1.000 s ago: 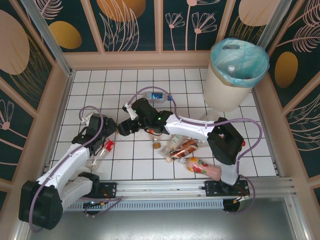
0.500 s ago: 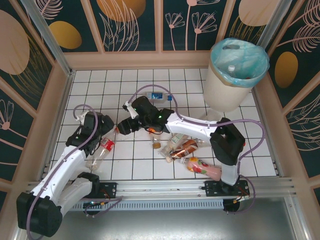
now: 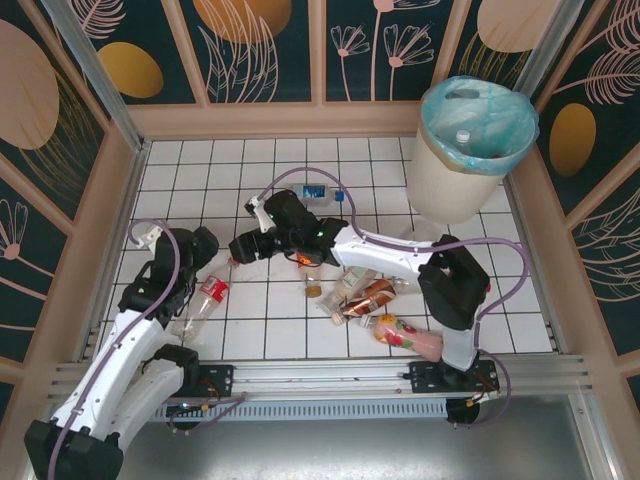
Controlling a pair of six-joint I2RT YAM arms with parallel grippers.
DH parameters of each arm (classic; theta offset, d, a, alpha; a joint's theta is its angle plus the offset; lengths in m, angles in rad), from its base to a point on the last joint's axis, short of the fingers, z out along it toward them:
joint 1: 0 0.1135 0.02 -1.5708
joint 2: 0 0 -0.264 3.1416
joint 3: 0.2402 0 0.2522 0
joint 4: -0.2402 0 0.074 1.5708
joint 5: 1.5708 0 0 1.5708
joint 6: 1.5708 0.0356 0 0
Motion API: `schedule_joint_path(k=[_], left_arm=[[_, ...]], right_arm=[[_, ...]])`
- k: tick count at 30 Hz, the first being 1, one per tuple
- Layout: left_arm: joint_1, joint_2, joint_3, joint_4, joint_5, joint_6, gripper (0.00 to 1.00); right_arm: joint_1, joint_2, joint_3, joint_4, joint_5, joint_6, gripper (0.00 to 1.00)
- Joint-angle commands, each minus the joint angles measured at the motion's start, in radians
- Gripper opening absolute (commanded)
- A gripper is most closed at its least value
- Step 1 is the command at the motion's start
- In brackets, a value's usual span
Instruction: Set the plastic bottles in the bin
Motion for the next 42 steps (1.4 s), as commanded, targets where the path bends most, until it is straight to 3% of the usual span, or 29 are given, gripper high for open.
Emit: schedule_joint_path(k=[1, 10, 16, 26, 30, 42], left_arm=[[0.005, -0.021, -0.065, 0.006, 0.038, -0.063, 0.88], [0.007, 0.015, -0.154, 0.051, 0.096, -0.094, 0.87], [0.007, 0.012, -0.134, -0.013, 0.069, -0.081, 0.87], [0.006, -0.101, -0.176, -0.033, 0.076, -0.107, 0.86], [0.007, -0.077, -0.191, -0.01, 0.081, -0.1, 0.86], [0.007, -0.071, -0.22, 0.023, 0.088, -0.097, 0.87]], right_arm=[[-0.054, 0.057, 0.001, 0.071, 0.014, 0.103, 0.73], [-0.086, 0.16, -0.01, 0.159, -0.04, 0.16, 0.74], [-0.092, 0.208, -0.015, 0.212, -0.089, 0.19, 0.74], [-0.113, 0.274, -0.032, 0.278, -0.141, 0.268, 0.74], [-0.116, 0.312, -0.031, 0.316, -0.167, 0.315, 0.75], [-0.098, 0.438, 0.079, 0.344, -0.276, 0.403, 0.73]])
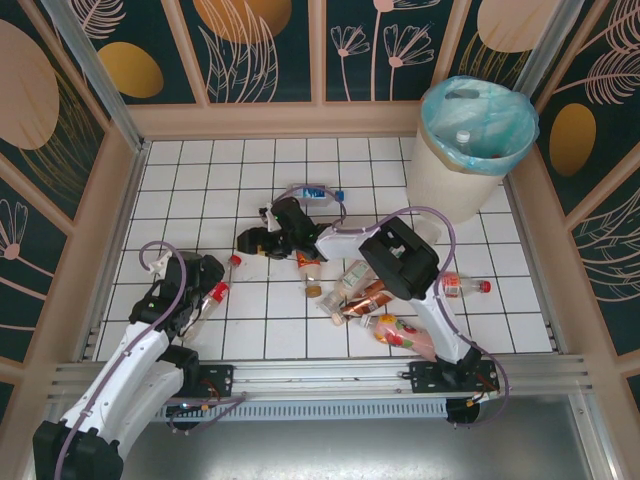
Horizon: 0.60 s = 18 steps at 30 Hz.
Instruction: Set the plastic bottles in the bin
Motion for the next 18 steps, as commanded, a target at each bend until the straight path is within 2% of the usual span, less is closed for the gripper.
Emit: schedule_joint_path(k=[1, 18], left_arm=[[0.007, -0.01, -0.023, 0.026, 0.0, -0.008, 0.87], [0.007, -0.004, -0.035, 0.057, 0.026, -0.002, 0.87]], right_arm=[[0.02, 0.056, 0.038, 0.008, -0.048, 0.039, 0.73], [0.071, 0.084, 0.057, 0.014, -0.125, 0.092, 0.65]])
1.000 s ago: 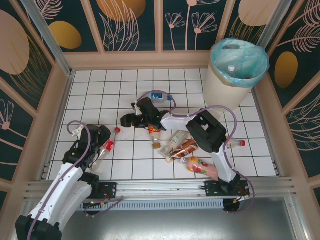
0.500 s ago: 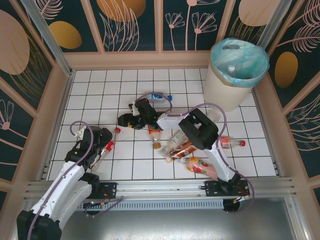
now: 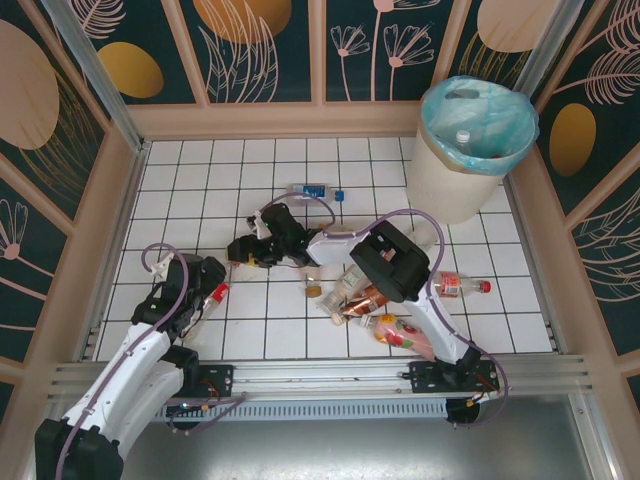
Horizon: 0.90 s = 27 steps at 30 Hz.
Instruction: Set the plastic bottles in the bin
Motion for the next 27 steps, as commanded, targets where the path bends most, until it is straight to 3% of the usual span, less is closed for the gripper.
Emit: schedule_joint_path(k=[1, 11, 27], left_arm=[[0.007, -0.005, -0.004, 0.025, 0.024, 0.002, 0.87], [0.006, 0.038, -0.022, 0.043, 0.044, 0.018, 0.87], [0.006, 0.033, -0.033, 0.069, 0.04, 0.025, 0.86]], right_arm=[[0.023, 0.036, 0.015, -0.017, -0.038, 0.029, 0.65], [0.011, 0.073, 0.028, -0.019, -0.035, 0.059, 0.62], [-0.016, 0.026, -0.019, 0.058, -0.042, 0.109, 0.29]])
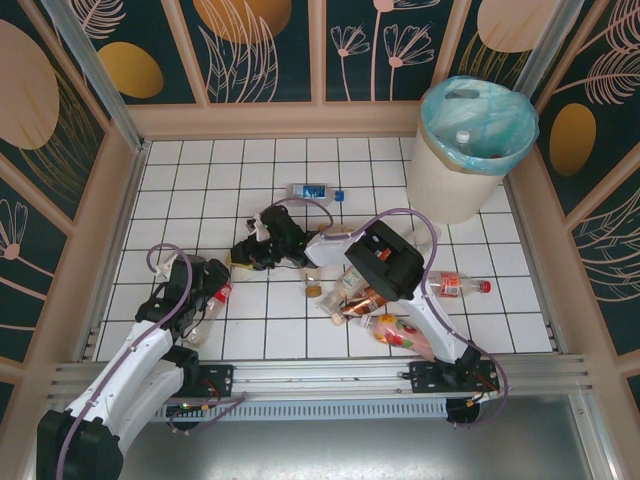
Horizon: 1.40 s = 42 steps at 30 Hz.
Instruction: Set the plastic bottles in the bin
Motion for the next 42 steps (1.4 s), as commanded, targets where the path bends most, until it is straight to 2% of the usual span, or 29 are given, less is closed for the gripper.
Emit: schedule_joint_path(k=[1, 8, 18, 25, 33, 37, 42], left_arm=[[0.005, -0.003, 0.005, 0.016, 0.004, 0.015, 0.86], [0.007, -0.038, 0.078, -0.02, -0.012, 0.027, 0.86], [0.006, -0.054, 0.319, -0.155, -0.076, 0.126, 0.86], [0.007, -0.052, 0.482, -0.233, -0.193, 0.21, 0.86], [0.006, -0.08, 0.517, -0.241, -0.2, 0.207, 0.85], [0.006, -0.059, 0.509, -0.211, -0.18, 0.213, 0.85], [0.006, 0.009, 0.547, -0.121, -0.114, 0.247, 0.8]], right_arm=[[-0.015, -0.038, -0.046, 0.013, 0.011, 0.003, 0.27], [-0.041, -0.152, -0.117, 0.044, 0.055, -0.019, 0.15], [-0.044, -0.337, -0.157, -0.08, 0.176, -0.184, 0.11], [-0.045, -0.488, -0.208, -0.149, 0.288, -0.302, 0.08], [-0.066, -0.615, -0.226, -0.253, 0.37, -0.41, 0.07], [-0.097, -0.699, -0.18, -0.349, 0.429, -0.503, 0.06], [-0.197, -0.8, -0.067, -0.488, 0.471, -0.6, 0.01]])
